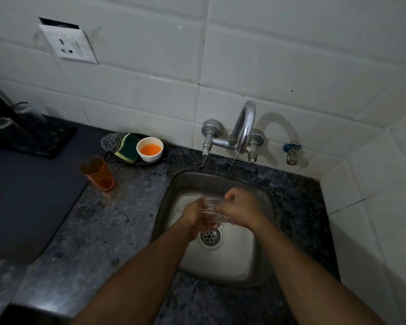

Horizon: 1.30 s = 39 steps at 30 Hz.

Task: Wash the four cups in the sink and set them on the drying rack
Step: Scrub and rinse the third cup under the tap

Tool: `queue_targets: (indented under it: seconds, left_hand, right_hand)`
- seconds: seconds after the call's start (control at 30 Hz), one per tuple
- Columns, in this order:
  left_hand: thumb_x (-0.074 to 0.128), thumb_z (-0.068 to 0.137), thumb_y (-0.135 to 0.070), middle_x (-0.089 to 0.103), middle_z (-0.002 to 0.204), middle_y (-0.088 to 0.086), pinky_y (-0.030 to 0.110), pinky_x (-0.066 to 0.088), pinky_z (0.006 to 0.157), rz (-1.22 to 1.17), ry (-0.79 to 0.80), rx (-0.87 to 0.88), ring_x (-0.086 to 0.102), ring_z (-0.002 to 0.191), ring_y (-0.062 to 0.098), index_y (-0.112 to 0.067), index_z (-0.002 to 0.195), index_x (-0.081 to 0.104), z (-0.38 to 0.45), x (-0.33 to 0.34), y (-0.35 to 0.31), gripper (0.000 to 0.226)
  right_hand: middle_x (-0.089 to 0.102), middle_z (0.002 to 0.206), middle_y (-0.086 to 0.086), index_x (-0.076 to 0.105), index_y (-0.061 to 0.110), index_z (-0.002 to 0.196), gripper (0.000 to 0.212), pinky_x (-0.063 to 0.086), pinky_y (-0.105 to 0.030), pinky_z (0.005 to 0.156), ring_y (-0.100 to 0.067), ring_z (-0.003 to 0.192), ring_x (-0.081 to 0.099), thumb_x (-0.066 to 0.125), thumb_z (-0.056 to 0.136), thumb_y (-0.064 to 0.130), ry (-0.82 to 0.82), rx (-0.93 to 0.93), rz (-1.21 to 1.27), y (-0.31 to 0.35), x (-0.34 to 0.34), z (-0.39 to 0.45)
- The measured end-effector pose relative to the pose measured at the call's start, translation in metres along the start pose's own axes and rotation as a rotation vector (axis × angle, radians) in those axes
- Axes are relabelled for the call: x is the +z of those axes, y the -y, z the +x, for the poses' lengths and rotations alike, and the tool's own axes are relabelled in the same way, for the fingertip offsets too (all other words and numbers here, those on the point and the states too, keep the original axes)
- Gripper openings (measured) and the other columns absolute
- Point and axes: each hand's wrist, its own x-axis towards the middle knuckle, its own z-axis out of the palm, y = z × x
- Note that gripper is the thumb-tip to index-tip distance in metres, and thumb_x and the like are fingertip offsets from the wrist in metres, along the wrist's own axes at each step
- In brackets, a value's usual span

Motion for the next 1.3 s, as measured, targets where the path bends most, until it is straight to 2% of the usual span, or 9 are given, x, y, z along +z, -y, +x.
queue_targets:
  seconds: [0.2,0.4,0.5,0.63,0.77,0.9,1.03,1.17,1.3]
  left_hand:
    - [0.029,0.114,-0.036,0.072,0.088,0.031,0.038,0.061,0.053,-0.056,-0.009,-0.087,0.074,0.063,0.037,0.008,0.128,0.060,-0.004,-0.008,0.004,0.055]
    - [0.031,0.113,-0.044,0.074,0.090,0.029,0.041,0.064,0.064,0.091,-0.033,-0.086,0.076,0.074,0.037,0.001,0.123,0.063,0.004,-0.023,0.002,0.056]
    - [0.041,0.111,-0.043,0.073,0.088,0.021,0.043,0.062,0.072,0.491,-0.153,0.089,0.073,0.076,0.032,-0.002,0.115,0.068,0.008,-0.031,-0.006,0.049]
    - [0.060,0.103,-0.042,0.069,0.129,0.011,0.039,0.052,0.099,1.350,-0.312,0.472,0.064,0.119,0.029,-0.012,0.131,0.068,0.010,-0.057,-0.028,0.042]
    - [0.065,0.096,-0.039,0.053,0.146,0.015,0.048,0.044,0.112,1.685,-0.305,0.483,0.046,0.138,0.031,-0.017,0.138,0.061,0.015,-0.077,-0.043,0.047]
    - [0.066,0.096,-0.042,0.041,0.159,0.020,0.049,0.042,0.115,1.722,-0.272,0.346,0.038,0.147,0.037,-0.014,0.146,0.053,0.029,-0.097,-0.038,0.059]
    - [0.067,0.095,-0.040,0.012,0.175,0.016,0.047,0.037,0.122,1.684,-0.251,0.307,0.017,0.160,0.033,-0.013,0.163,0.034,0.039,-0.110,-0.022,0.080]
    - [0.068,0.093,-0.036,0.008,0.176,0.014,0.048,0.034,0.124,1.690,-0.252,0.323,0.012,0.162,0.030,-0.013,0.166,0.025,0.039,-0.114,-0.020,0.088]
    - [0.070,0.089,-0.028,0.004,0.176,0.013,0.049,0.033,0.125,1.681,-0.228,0.304,0.010,0.162,0.029,-0.011,0.168,0.016,0.038,-0.114,-0.021,0.097]
  right_hand:
    - [0.073,0.090,0.010,0.069,0.026,0.105,0.051,0.060,-0.031,0.074,-0.007,0.082,0.070,0.094,0.060,0.021,-0.124,-0.223,0.104,-0.004,0.017,-0.008]
    - [0.074,0.087,0.008,0.069,0.024,0.098,0.051,0.061,-0.032,0.073,-0.007,0.079,0.071,0.097,0.058,0.011,-0.151,-0.227,0.156,-0.004,0.021,-0.004]
    - [0.074,0.088,0.007,0.070,0.023,0.097,0.052,0.061,-0.034,0.074,-0.009,0.080,0.071,0.099,0.055,0.011,-0.175,-0.229,0.155,-0.002,0.021,-0.002]
    - [0.073,0.085,0.010,0.071,0.025,0.096,0.051,0.062,-0.035,0.073,-0.005,0.077,0.070,0.099,0.054,0.017,-0.224,-0.278,0.110,0.002,0.025,0.001]
    - [0.072,0.086,0.011,0.070,0.026,0.098,0.052,0.062,-0.033,0.073,-0.004,0.078,0.069,0.098,0.054,0.020,-0.244,-0.312,0.102,0.013,0.027,0.004]
    - [0.070,0.081,0.014,0.069,0.026,0.094,0.049,0.055,-0.022,0.063,0.002,0.072,0.066,0.098,0.055,0.022,-0.263,-0.361,0.104,0.029,0.021,0.008]
    - [0.067,0.077,0.017,0.067,0.027,0.092,0.046,0.047,-0.012,0.057,0.008,0.067,0.061,0.096,0.055,0.025,-0.332,-0.429,0.092,0.043,0.009,0.009]
    - [0.068,0.081,0.013,0.067,0.026,0.094,0.047,0.053,-0.021,0.061,-0.002,0.070,0.064,0.093,0.056,0.031,-0.409,-0.518,0.050,0.047,0.010,0.012]
    - [0.070,0.082,0.009,0.066,0.024,0.093,0.044,0.061,-0.037,0.064,-0.010,0.072,0.067,0.091,0.058,0.033,-0.351,-0.470,0.020,0.031,0.033,0.018]
